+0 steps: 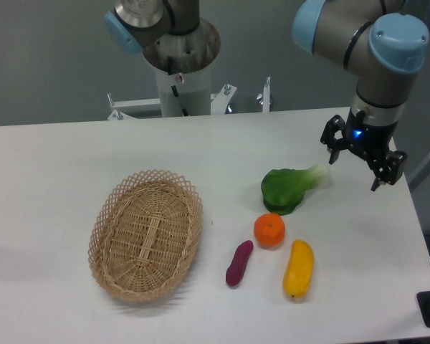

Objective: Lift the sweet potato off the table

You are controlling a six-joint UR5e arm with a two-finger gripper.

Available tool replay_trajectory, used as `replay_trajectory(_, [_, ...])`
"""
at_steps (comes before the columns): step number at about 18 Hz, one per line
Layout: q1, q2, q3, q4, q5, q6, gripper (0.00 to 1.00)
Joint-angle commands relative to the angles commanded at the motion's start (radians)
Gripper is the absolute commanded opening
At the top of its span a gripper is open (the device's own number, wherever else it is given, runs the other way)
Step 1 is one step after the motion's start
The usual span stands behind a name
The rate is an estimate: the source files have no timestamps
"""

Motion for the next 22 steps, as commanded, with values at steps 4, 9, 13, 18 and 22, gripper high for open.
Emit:
replay_trajectory(4, [-0.005, 0.003, -0.003, 0.002, -0.002, -0.011, 1.0])
replay_trajectory(9, [-0.009, 0.003, -0.017, 0.003, -0.005, -0.032, 1.0])
replay_trajectory(13, [-0.023, 0.0, -0.02, 0.008, -0.046, -0.122, 1.0])
replay_trajectory(18, [-0.103, -0.024, -0.02, 0.049, -0.051, -0.348, 1.0])
replay_trajectory(22, [-0.181, -0.063, -0.02, 0.119, -0.045, -0.507, 1.0])
